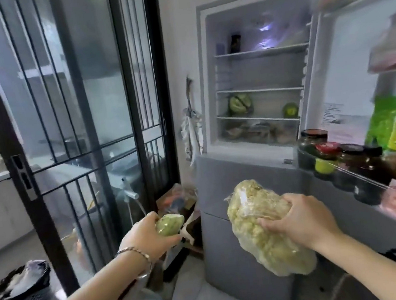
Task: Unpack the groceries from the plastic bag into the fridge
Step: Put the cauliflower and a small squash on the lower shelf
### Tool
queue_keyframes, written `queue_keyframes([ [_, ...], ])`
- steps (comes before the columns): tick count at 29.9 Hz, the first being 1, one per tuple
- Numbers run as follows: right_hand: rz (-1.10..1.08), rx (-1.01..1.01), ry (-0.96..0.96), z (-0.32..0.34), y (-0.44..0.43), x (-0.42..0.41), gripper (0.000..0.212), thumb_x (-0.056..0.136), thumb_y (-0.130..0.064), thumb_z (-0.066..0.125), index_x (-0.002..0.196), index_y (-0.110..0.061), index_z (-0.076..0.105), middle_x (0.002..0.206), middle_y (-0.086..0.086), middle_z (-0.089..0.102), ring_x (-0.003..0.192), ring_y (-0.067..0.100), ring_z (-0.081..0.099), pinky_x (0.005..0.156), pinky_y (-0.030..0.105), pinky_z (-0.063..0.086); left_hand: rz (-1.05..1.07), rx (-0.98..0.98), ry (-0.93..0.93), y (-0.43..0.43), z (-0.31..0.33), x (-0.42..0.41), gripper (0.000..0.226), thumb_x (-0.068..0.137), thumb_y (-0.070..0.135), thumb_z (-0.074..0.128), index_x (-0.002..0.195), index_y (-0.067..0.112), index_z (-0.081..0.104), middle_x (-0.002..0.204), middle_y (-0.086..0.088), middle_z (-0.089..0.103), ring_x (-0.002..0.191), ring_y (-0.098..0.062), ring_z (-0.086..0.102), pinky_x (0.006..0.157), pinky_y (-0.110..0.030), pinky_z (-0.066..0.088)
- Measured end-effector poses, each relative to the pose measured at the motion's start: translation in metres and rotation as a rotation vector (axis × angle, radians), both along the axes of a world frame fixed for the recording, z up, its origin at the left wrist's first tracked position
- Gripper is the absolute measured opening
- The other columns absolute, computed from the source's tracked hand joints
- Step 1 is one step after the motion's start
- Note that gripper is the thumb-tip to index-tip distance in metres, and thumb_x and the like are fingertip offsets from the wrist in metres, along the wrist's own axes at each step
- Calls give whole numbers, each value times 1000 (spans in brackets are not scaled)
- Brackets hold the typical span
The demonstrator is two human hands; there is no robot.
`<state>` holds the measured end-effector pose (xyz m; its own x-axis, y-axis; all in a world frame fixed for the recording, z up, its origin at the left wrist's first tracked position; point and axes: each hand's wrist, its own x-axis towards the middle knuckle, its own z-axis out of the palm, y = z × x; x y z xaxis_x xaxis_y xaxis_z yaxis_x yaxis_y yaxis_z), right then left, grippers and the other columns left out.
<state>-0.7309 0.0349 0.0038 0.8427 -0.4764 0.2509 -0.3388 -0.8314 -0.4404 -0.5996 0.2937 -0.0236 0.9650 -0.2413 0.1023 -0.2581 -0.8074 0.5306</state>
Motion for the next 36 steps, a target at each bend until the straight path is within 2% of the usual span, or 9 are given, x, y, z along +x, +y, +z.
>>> queue_keyframes([
  [3,-88,61,-34,17,-26,67,47,57,-67,71,69,-23,59,68,-11,64,65,7,60,61,30,51,-78,-53,-20,-41,17,87,48,64,58,71,96,28,51,81,8,60,75,-14,59,62,-25,44],
  [6,-159,124,-83,35,-50,122,44,57,-65,73,74,-26,61,72,-13,65,69,9,62,65,31,54,-141,-54,-9,-79,30,158,47,62,56,71,95,31,51,79,10,67,72,-12,65,62,-24,52],
  [9,-252,182,-185,49,-83,175,44,57,-61,76,75,-22,64,73,-9,66,69,11,62,65,33,52,-192,-83,-21,-124,44,225,45,63,56,71,94,31,50,79,9,68,70,-12,67,67,-29,57],
  [13,-326,249,-334,62,-142,248,43,59,-57,77,75,-18,64,72,-3,68,68,16,64,64,35,55,-266,-55,-102,-190,58,306,48,67,54,69,102,28,49,91,6,65,82,-15,64,75,-28,54],
  [16,-338,286,-415,67,-191,301,44,62,-59,75,82,-21,65,75,-6,65,70,16,62,58,29,49,-289,-78,-115,-240,62,358,44,68,53,69,97,28,48,90,6,64,81,-15,63,76,-29,54],
  [23,-371,423,-592,77,-289,417,36,62,-50,79,73,-19,64,70,-6,65,67,14,61,52,25,43,-379,-68,-243,-356,80,445,40,73,53,66,96,29,44,87,7,62,77,-16,58,64,-26,46],
  [26,-425,632,-717,73,-319,461,34,59,-47,81,71,-19,65,74,-5,67,73,17,65,62,28,50,-414,-124,-254,-396,92,475,46,71,54,68,102,27,49,88,6,62,81,-17,60,72,-29,51],
  [31,-554,881,-905,56,-343,508,45,55,-58,76,70,-18,64,79,-2,67,78,20,65,78,42,57,-473,-214,-287,-438,103,509,49,68,52,73,103,26,51,82,8,57,78,-17,57,68,-27,47],
  [36,-624,1031,-1106,52,-346,520,36,69,-45,77,75,-16,57,80,-5,59,72,10,59,62,29,52,-577,-231,-321,-469,106,534,51,65,54,74,102,29,51,80,10,58,82,-18,61,74,-32,53],
])
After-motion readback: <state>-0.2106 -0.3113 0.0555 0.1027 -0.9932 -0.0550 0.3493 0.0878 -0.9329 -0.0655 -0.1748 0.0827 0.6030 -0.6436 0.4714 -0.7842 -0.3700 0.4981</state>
